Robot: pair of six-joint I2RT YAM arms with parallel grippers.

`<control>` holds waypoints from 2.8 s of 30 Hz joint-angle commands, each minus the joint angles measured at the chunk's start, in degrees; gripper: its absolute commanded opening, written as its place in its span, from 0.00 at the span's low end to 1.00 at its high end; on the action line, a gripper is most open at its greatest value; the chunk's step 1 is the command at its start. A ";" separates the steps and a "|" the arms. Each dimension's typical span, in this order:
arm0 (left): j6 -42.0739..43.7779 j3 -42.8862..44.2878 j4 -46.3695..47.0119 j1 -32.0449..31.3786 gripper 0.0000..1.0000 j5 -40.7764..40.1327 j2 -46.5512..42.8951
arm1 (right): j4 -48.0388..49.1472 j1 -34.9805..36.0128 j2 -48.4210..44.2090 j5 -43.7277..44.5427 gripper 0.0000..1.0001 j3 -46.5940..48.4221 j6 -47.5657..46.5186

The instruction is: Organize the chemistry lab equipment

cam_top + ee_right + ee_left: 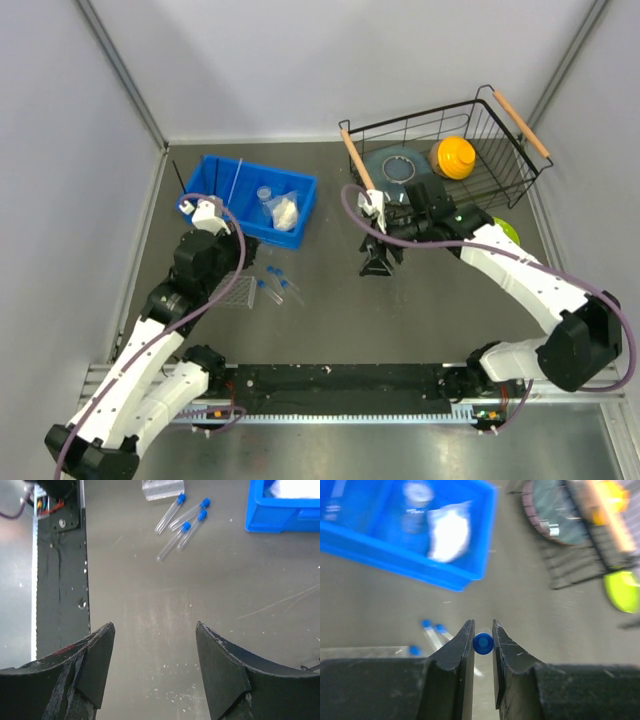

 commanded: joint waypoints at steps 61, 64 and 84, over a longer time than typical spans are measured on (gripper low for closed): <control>8.24 -6.74 0.70 23.57 0.08 -16.62 20.15 | 1.45 -0.11 -6.74 -6.26 0.67 -10.77 -10.38; 7.01 -6.74 0.17 23.57 0.09 -16.09 20.06 | 1.45 -0.10 -7.09 -6.08 0.68 -10.86 -10.38; 4.45 -8.67 -2.90 23.57 0.47 -15.21 14.53 | 1.36 -0.11 -6.13 -6.34 0.68 -10.60 -10.38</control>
